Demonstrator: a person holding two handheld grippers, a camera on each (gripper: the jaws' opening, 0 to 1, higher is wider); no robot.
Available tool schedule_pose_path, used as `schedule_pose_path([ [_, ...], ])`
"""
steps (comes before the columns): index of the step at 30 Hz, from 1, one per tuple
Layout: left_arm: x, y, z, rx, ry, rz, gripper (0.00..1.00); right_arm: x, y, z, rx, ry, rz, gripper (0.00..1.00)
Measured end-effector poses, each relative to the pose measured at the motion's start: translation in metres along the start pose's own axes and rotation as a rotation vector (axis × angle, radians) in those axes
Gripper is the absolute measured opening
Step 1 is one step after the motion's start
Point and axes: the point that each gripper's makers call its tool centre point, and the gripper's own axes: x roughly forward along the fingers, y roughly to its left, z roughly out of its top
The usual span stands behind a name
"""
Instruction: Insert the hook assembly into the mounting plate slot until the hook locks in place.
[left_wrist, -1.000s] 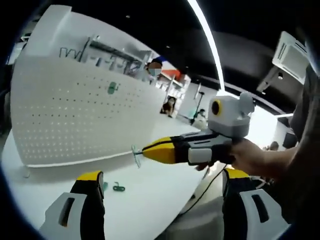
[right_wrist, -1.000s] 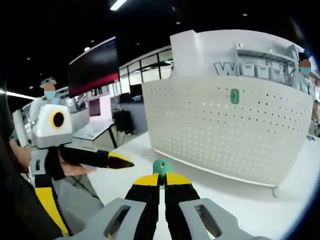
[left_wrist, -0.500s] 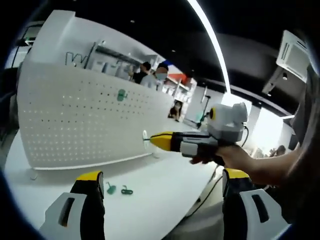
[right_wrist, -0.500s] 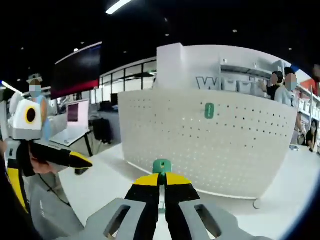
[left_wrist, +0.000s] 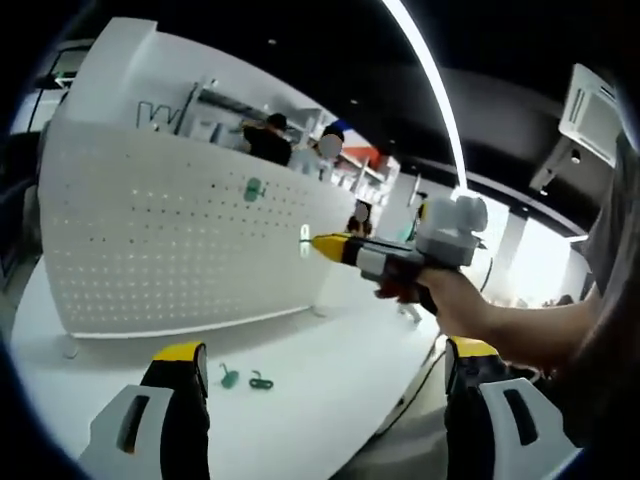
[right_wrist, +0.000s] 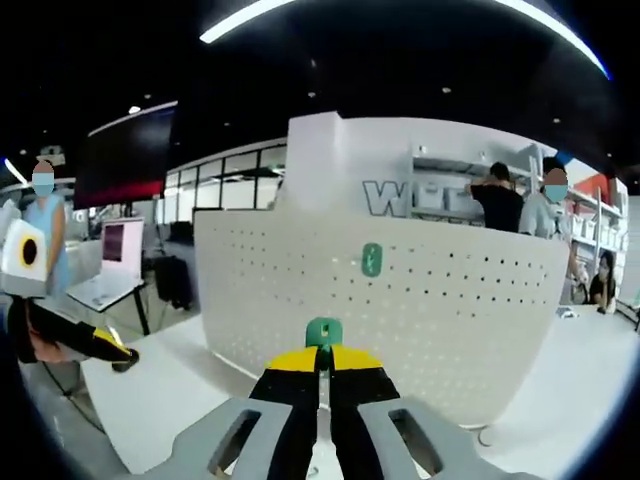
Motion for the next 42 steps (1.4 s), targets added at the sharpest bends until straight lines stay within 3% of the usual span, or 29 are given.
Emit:
schedule_pose_path([
  [9,-0.005,0.013,-0.002,0.001,-0.004,0.04,1.0,0.018,-0.039,0.011,0.0,-0.03,-0.074,0.0],
  [19,-0.007,0.021,-0.005,-0.007,0.004,0.067,1.0,0.044,-0.074,0.036,-0.016,-0.097,-0.134,0.0],
  [27,-0.007,0.031,-0.004,-0.014,0.005,0.093,1.0,0.065,-0.086,0.048,0.006,-0.153,-0.172,0.0],
  [37,-0.006,0.04,-0.008,-0.03,0.021,0.106,1.0,0.09,-0.094,0.046,-0.007,-0.166,-0.196,0.0],
  [42,-0.004,0.043,-0.007,-0.031,0.022,0.107,1.0,0.097,-0.097,0.055,-0.004,-0.204,-0.204,0.0],
])
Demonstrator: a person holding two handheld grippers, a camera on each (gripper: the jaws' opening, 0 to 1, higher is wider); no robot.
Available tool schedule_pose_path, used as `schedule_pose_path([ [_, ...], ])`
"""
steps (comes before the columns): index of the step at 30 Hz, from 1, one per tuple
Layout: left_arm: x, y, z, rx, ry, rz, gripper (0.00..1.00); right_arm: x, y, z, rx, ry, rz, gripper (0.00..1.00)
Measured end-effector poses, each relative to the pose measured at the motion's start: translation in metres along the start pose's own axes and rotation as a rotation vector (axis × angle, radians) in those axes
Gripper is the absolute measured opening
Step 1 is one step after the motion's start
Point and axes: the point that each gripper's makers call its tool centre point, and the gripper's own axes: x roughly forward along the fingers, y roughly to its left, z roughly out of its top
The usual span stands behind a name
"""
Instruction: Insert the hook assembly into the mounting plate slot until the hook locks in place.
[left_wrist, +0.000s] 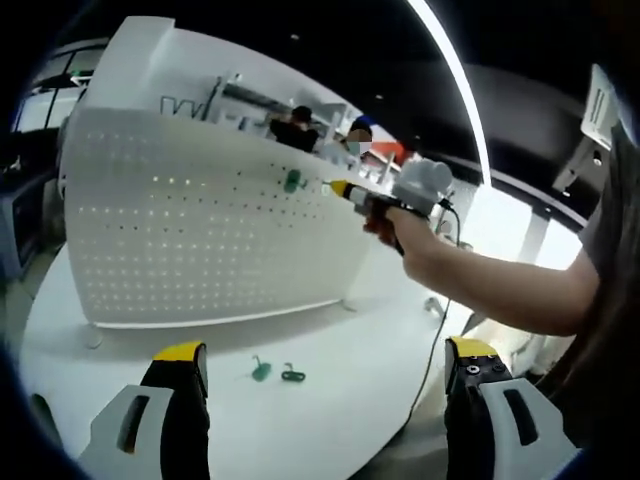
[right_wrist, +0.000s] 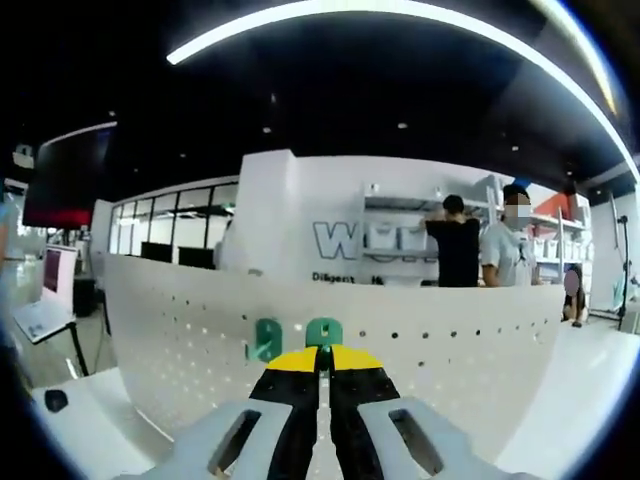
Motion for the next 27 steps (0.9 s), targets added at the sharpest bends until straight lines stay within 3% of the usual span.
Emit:
schedule_pose_path([
  [14,0.0,0.008,-0.002,-0.008,0.007,0.024,1.0,0.022,-0.005,-0.002,-0.014,-0.029,-0.018,0.0],
  [27,-0.001,0.014,-0.002,-0.019,0.01,0.04,1.0,0.017,-0.004,-0.012,-0.011,-0.024,-0.043,0.0],
])
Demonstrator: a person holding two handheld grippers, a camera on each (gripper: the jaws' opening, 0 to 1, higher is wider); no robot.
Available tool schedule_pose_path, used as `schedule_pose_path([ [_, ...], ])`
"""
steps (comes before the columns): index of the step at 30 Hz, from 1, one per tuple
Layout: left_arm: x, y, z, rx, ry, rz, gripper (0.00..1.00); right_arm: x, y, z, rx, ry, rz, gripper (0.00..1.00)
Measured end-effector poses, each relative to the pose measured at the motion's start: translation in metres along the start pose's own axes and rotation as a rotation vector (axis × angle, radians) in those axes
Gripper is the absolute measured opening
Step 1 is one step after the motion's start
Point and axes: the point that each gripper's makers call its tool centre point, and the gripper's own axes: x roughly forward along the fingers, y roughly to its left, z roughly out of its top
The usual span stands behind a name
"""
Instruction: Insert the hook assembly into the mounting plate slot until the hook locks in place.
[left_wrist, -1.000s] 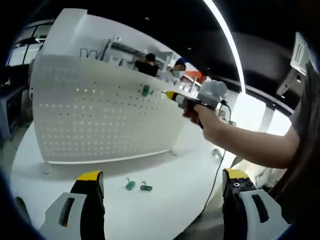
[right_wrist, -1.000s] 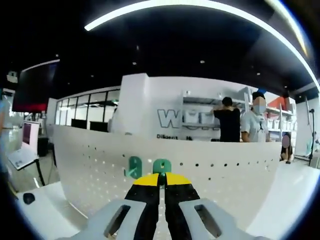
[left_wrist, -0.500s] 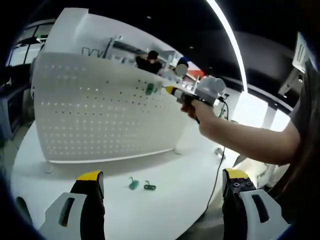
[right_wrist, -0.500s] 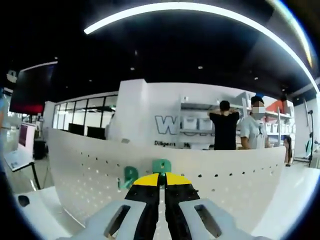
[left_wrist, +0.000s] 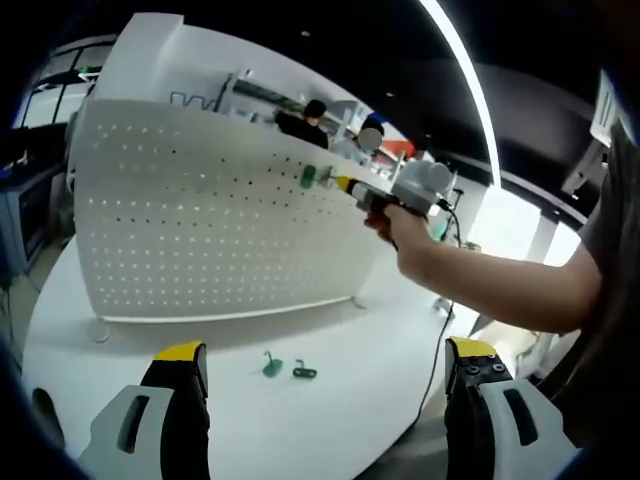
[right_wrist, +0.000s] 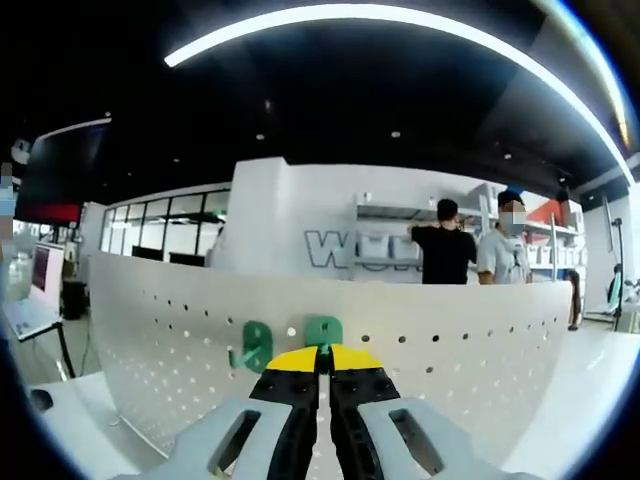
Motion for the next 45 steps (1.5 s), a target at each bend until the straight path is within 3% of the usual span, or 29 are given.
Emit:
schedule_pose_path([
  [5,0.001,-0.001,0.0,-0.007,-0.001,-0.004,1.0,-0.002,-0.001,-0.006,0.041,-0.001,0.001,0.0],
  [12,0.001,0.0,-0.001,-0.014,-0.003,0.003,1.0,-0.004,0.006,-0.005,-0.03,0.026,-0.019,0.01],
  [14,0.0,0.0,-0.001,-0.013,-0.004,0.005,1.0,-0.003,0.008,-0.007,-0.06,0.049,-0.024,0.01],
  [15,0.0,0.0,-0.001,-0.013,-0.005,0.005,1.0,-0.003,0.009,-0.015,-0.061,0.104,-0.016,0.02],
  [18,-0.001,0.001,-0.001,-0.014,-0.005,0.007,1.0,-0.001,0.011,-0.018,-0.004,0.104,-0.011,0.04],
  [20,-0.003,0.001,-0.001,-0.015,-0.007,0.009,1.0,-0.003,0.009,-0.015,-0.009,0.094,-0.027,0.09],
  [26,-0.006,0.003,-0.001,-0.016,-0.013,0.018,1.0,-0.007,0.01,-0.004,-0.005,0.07,-0.009,0.11],
  [29,-0.006,0.002,-0.001,-0.016,-0.017,0.016,1.0,-0.006,0.011,0.004,0.011,0.046,0.005,0.21],
  [33,-0.007,-0.002,-0.001,-0.009,-0.019,0.011,1.0,-0.013,0.01,0.019,-0.011,0.01,0.001,0.21],
  [45,-0.014,-0.011,-0.001,-0.005,-0.031,-0.001,1.0,-0.041,0.008,0.029,-0.037,0.016,0.013,0.22],
])
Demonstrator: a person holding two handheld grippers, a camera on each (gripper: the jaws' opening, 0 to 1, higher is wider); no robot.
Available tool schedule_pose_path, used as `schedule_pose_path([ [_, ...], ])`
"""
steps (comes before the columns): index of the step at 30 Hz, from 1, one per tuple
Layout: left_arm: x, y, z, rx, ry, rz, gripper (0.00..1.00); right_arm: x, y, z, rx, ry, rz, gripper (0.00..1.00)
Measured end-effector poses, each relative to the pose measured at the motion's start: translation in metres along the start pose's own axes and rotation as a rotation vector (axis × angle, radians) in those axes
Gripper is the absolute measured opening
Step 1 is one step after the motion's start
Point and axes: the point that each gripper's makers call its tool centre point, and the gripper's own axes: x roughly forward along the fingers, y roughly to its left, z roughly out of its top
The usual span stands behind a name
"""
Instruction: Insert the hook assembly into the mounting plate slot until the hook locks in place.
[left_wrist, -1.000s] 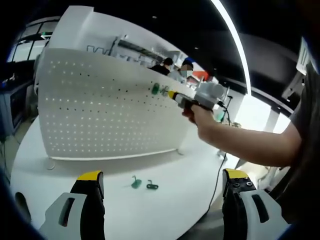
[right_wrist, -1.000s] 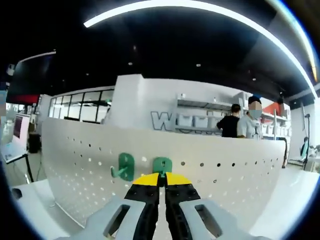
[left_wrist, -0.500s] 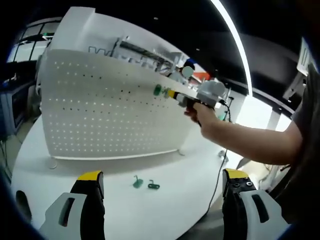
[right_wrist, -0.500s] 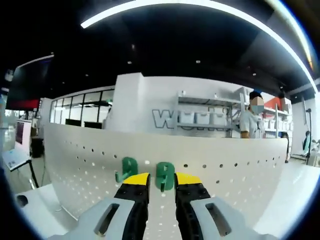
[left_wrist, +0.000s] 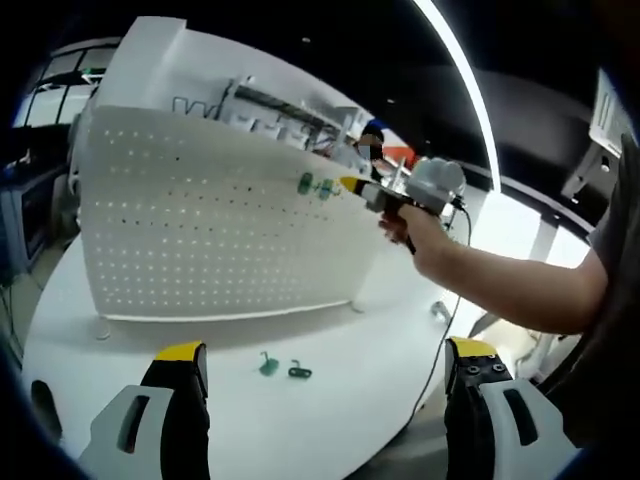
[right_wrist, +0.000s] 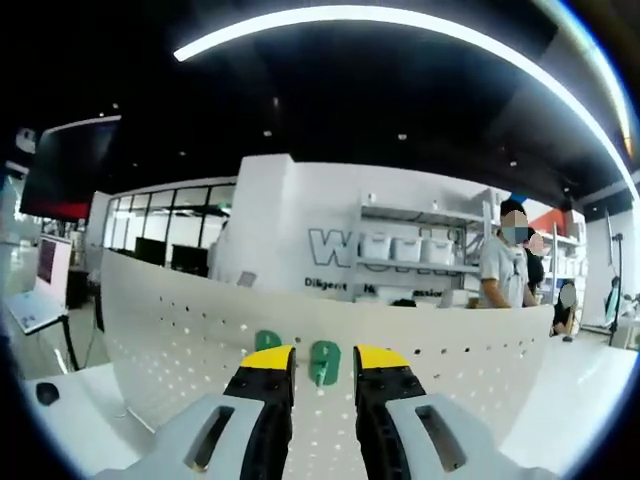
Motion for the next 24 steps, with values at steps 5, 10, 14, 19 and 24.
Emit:
schedule_pose_path([
  [5,-0.004,-0.003,0.0,0.017,-0.002,0.001,1.0,-0.012,-0.001,0.005,0.005,-0.006,0.005,0.22],
  [10,-0.009,-0.002,-0.001,0.013,-0.005,0.013,1.0,-0.025,-0.001,0.003,-0.017,0.008,0.013,0.23],
  [14,-0.015,0.0,-0.001,0.02,-0.013,0.029,1.0,-0.037,-0.004,0.001,-0.01,0.019,0.017,0.24],
  [19,-0.02,0.003,0.003,0.022,-0.04,0.049,0.99,-0.051,0.0,-0.003,0.0,0.031,0.037,0.24],
  [24,-0.02,0.004,0.0,0.027,-0.028,0.05,0.99,-0.068,0.016,-0.02,0.0,0.067,0.078,0.24],
])
